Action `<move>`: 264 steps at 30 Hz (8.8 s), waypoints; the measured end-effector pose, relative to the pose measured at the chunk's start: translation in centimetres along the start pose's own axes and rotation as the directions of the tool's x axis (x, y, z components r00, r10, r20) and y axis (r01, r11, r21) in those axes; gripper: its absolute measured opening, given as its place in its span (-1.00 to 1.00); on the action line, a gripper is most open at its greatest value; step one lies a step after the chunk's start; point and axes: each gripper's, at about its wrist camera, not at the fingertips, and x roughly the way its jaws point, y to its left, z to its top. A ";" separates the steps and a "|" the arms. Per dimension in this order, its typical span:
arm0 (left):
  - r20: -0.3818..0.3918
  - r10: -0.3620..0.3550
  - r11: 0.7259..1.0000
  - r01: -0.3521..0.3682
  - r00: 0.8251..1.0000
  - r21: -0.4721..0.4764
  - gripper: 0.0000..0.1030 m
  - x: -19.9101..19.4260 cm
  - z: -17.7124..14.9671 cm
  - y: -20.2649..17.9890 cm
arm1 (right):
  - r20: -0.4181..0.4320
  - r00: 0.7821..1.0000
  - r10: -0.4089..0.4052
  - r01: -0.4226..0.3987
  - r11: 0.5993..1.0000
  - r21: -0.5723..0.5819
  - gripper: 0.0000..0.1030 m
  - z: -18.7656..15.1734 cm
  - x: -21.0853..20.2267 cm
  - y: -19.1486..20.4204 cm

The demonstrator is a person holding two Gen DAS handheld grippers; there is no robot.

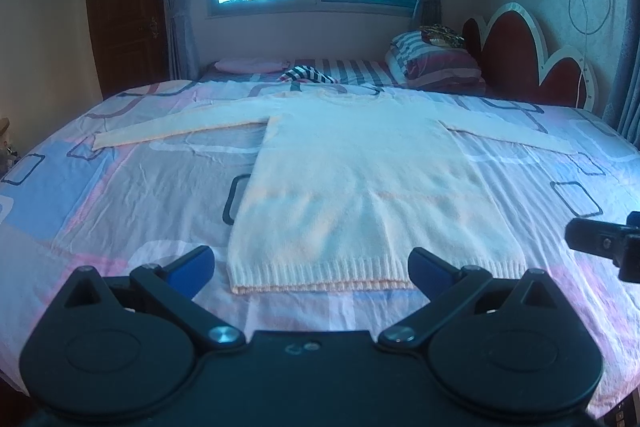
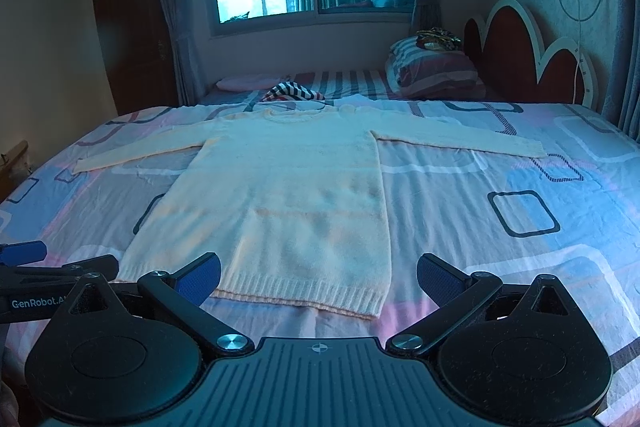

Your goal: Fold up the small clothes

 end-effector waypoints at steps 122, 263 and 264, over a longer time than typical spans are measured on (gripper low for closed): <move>-0.169 -0.249 0.954 0.211 0.954 -0.211 0.00 42.1 18.7 0.1 | 0.102 0.995 -0.019 -0.002 0.979 0.203 -0.49 15.9 43.1 -7.4; 0.013 0.271 0.585 -0.153 0.963 -0.796 -0.96 34.6 12.6 41.1 | -0.086 0.994 -0.067 0.079 0.985 0.155 0.03 17.7 44.3 -3.8; -0.006 0.268 0.581 -0.167 0.963 -0.797 -0.96 35.1 12.9 41.3 | -0.087 0.994 -0.068 0.081 0.985 0.155 0.03 17.6 44.3 -4.0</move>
